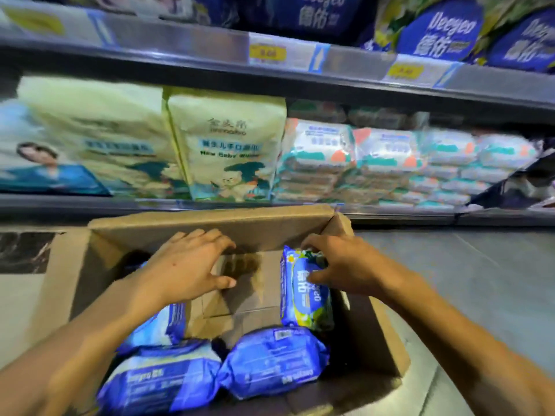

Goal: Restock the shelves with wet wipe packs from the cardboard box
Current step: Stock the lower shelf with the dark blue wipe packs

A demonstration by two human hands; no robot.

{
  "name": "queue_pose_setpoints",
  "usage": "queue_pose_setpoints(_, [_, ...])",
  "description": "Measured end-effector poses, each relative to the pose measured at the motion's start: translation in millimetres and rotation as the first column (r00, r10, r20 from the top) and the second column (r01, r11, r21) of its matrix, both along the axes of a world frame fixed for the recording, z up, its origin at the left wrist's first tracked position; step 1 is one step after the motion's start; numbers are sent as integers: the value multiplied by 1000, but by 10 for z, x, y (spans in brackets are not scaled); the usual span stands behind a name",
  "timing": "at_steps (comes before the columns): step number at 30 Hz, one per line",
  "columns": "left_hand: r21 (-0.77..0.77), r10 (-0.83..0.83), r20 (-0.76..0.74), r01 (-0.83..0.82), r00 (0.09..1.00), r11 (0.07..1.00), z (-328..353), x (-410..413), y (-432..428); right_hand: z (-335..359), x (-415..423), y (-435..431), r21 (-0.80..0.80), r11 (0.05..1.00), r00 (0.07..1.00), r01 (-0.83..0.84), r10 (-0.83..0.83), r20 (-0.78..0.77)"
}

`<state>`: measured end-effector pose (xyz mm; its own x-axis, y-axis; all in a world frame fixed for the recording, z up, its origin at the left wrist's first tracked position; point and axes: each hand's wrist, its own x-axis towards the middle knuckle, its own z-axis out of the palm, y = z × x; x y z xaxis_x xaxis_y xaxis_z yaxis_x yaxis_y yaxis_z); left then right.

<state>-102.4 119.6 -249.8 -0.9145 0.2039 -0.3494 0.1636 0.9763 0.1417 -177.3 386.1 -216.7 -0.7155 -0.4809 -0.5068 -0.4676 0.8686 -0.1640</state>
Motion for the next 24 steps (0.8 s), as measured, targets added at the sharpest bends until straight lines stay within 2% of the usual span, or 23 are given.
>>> queue_pose_setpoints(7, [-85,112,190,-98,975,992,-220,66,-652,-300,94,-207,68,997,997,-19,14,82])
queue_pose_setpoints(11, [-154,168,355,-119,920,981,-374,136,-907,-392,99,-319,78,997,993,-7,-2,118])
queue_pose_setpoints(16, [-257,249,438,-145,864,956,-625,106,-989,-485,103,-359,117,991,991,61,-74,114])
queue_pose_setpoints(21, [-157,267,500,-217,824,963,-746,-37,-999,-612,108,-268,202,959,965,200,-228,127])
queue_pose_setpoints(24, [-61,179,493,-171,852,983,-837,-20,-970,-675,105,-239,226,924,933,307,-339,120])
